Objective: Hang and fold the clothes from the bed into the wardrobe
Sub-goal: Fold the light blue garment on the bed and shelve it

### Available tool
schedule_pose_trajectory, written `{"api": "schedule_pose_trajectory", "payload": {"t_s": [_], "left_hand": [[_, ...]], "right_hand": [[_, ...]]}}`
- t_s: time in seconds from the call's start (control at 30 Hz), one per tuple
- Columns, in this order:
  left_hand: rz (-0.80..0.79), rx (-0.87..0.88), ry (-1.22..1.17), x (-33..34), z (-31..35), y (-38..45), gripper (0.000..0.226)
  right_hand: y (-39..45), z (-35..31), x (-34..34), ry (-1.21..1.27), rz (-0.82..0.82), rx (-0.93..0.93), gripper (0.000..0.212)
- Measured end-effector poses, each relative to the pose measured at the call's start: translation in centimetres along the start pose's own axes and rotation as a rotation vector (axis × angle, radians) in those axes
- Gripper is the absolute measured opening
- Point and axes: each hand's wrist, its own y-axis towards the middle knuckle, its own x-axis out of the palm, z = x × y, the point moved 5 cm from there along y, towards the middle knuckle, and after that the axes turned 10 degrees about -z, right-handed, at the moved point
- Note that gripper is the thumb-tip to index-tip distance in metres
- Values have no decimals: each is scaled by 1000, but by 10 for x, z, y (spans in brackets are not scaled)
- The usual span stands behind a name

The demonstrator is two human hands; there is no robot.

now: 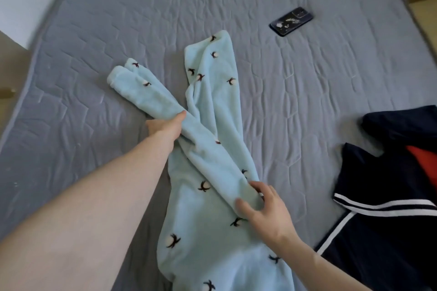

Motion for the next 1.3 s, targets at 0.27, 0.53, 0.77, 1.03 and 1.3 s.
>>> {"api": "schedule_pose_trajectory", "payload": {"t_s": [0.27,0.53,0.77,1.03,1.3], "left_hand": [[8,378,-142,-17,73,-30,49],[-20,791,399,45,167,-83,78],[-435,460,866,95,77,-68,111],[-279,528,792,41,-24,-84,71],[-376,57,691,-41,-173,-134,65]], "right_hand": [[-4,-30,9,130,-261,-62,57],[-3,-47,-15,309,-178,-104,57],[10,22,-23,51,-57,179,50],[-12,49,-13,-140,-40,236,34],[-49,58,4,-131,-62,347,39]]}}
